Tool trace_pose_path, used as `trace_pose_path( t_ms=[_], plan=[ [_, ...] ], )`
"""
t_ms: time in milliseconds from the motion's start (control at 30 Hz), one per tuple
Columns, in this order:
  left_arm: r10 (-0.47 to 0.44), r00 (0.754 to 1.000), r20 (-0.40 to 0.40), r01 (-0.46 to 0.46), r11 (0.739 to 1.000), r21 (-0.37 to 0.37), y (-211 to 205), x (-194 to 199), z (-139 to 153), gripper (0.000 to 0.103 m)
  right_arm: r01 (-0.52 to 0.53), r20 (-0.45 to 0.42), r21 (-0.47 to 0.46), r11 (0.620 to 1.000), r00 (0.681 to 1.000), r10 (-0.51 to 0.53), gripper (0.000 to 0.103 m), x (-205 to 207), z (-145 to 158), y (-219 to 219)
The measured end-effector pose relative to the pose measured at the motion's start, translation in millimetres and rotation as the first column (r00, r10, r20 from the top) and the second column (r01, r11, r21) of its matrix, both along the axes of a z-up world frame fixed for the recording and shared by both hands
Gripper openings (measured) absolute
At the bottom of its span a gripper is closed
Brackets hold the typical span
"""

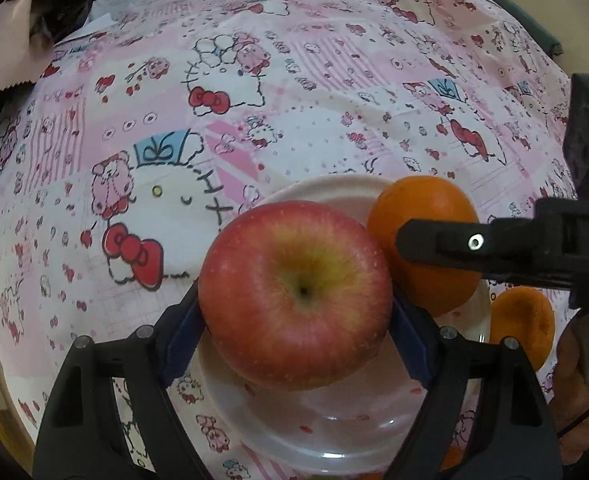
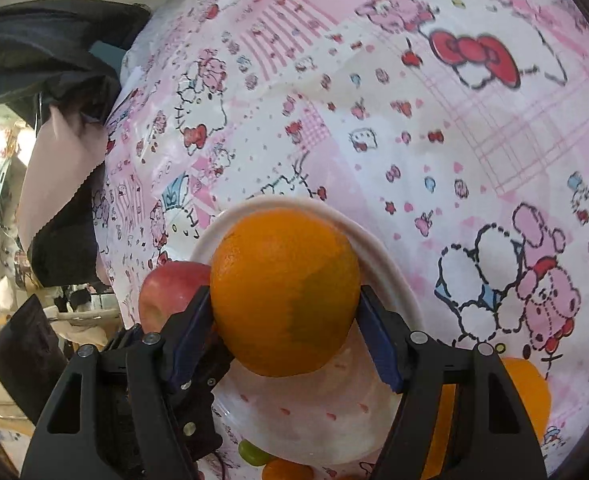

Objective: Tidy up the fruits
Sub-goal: 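Place the apple on the pink plate with the left gripper while the right gripper places the orange beside it, then open both grippers and lift them away from the plate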

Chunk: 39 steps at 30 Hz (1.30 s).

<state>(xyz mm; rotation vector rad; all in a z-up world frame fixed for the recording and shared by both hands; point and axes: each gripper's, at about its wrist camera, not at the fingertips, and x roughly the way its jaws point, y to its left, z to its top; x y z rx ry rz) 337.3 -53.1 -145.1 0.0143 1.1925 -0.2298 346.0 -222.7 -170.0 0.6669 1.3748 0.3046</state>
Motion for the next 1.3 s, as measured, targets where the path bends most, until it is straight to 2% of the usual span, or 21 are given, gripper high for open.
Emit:
trace_pose_path(
  t_ms=[233, 400, 600, 833, 933, 1100, 1300],
  plan=[
    [-0.005, 1.0, -0.002, 0.005, 1.0, 0.012, -0.2, 2.0, -1.2, 0.082, 0.037, -0.024, 0.042, 0.998, 0.999, -0.036, 0.076, 1.5, -4.9, -4.1],
    [-0.047, 0.998, -0.05, 0.05, 0.998, 0.05, -6.7, -0.8, -5.8, 0.082, 0.084, -0.015, 0.09, 0.992, 0.996, -0.083, 0.078, 2.2, 3.1, -17.3],
    [-0.052, 0.997, 0.054, 0.05, 0.998, 0.034, -4.8, -11.1, 15.5, 0.082, 0.066, -0.003, 0.073, 0.995, 0.998, -0.066, 0.079, 0.9, 11.2, -18.7],
    [-0.037, 0.998, 0.042, 0.037, 0.999, 0.003, 0.5, -13.4, 19.6, 0.082, 0.069, -0.008, 0.065, 0.995, 0.998, -0.069, 0.079, -4.3, 9.9, -21.1],
    [-0.03, 0.996, 0.082, 0.03, 1.0, 0.002, 2.7, -19.1, 26.8, 0.082, 0.069, 0.002, 0.065, 0.996, 0.998, -0.069, 0.079, -6.6, 13.3, -21.6],
    [0.023, 0.995, 0.098, -0.015, 0.996, -0.083, 13.6, -24.5, 44.0, 0.082, 0.058, 0.06, 0.052, 0.997, 0.996, -0.061, 0.079, -11.9, 35.8, -25.9],
    [0.126, 0.978, 0.167, -0.112, 0.99, -0.089, 30.2, -52.2, 73.7, 0.082, 0.044, 0.136, 0.017, 0.999, 0.99, -0.046, 0.079, -35.9, 77.2, -38.2]
  ],
)
